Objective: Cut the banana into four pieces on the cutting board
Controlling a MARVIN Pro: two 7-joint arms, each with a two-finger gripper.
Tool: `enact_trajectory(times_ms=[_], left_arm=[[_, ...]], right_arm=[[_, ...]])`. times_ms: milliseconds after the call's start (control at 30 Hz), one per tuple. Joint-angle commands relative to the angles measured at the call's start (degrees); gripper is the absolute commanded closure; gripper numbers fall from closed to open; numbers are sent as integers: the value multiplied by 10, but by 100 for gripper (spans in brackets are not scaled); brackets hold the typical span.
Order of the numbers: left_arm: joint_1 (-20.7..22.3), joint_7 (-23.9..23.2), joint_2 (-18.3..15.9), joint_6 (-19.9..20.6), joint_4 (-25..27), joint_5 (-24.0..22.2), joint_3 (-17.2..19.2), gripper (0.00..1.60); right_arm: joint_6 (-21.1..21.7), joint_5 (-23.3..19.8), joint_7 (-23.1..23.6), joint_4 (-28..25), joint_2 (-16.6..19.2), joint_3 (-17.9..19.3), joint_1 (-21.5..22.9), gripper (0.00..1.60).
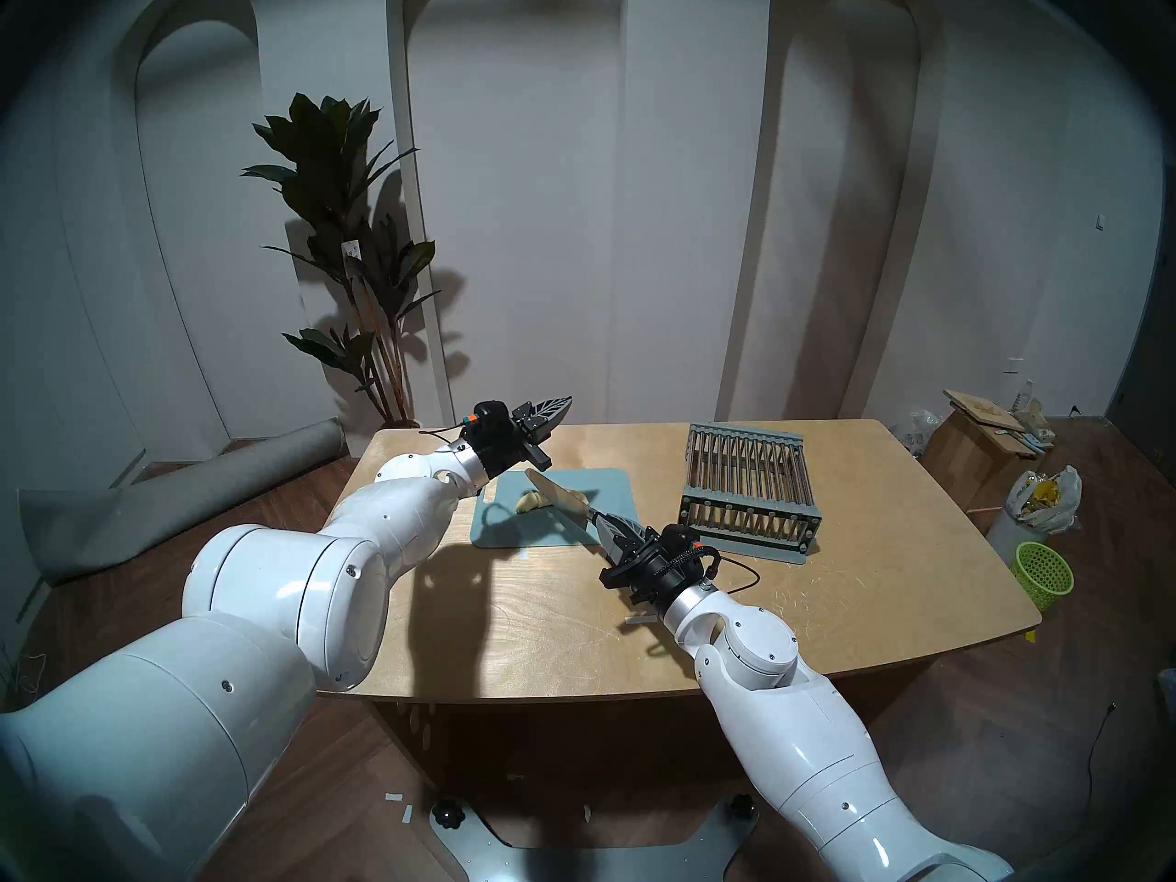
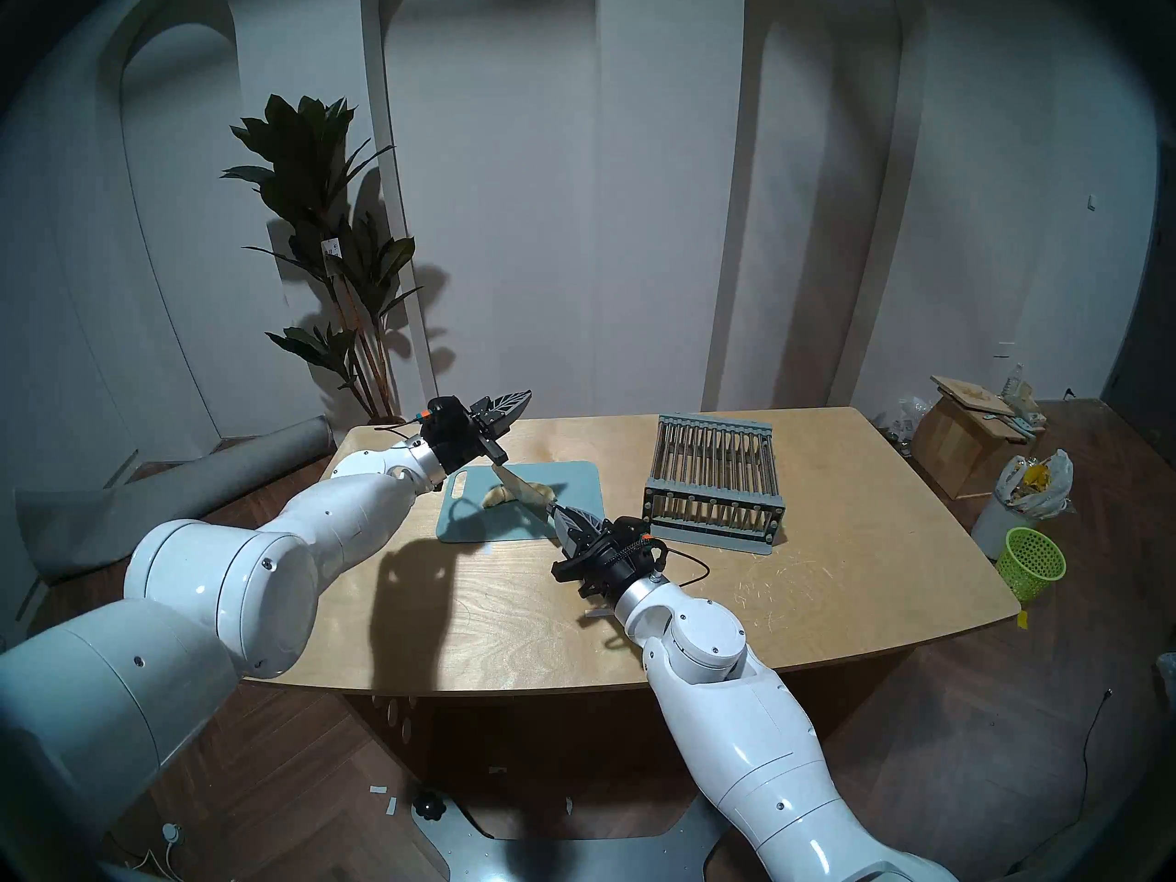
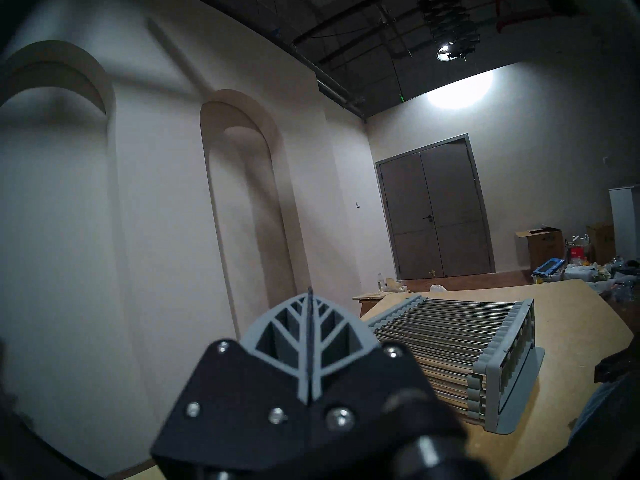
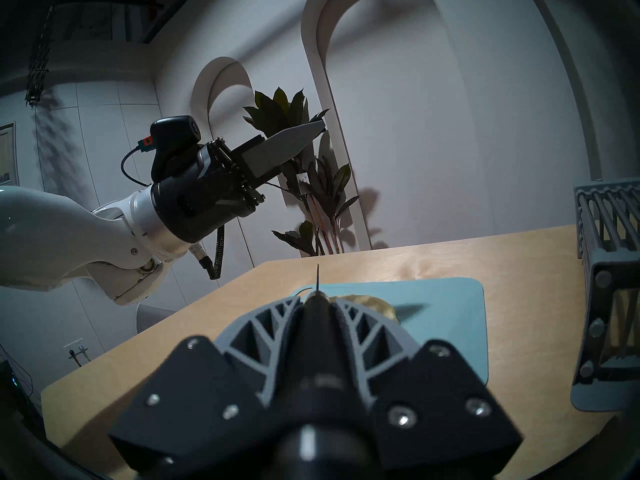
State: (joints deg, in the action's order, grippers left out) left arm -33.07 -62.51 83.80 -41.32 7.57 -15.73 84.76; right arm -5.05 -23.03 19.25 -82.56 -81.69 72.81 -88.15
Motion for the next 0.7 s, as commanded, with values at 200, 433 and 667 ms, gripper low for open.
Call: enact_trajectory(times_ms=[200, 433, 667], left_arm=[[10, -39, -7, -33, 19, 44, -48, 160], [0, -16, 4, -63, 24, 94, -96, 160], [-2, 1, 10, -75, 20, 116, -121, 160]], right_arm=[[-7, 15, -15, -44, 13, 9, -12, 160], [-7, 18, -13, -36, 12, 6, -7, 160], [-8, 19, -6, -23, 9, 3, 1, 160]])
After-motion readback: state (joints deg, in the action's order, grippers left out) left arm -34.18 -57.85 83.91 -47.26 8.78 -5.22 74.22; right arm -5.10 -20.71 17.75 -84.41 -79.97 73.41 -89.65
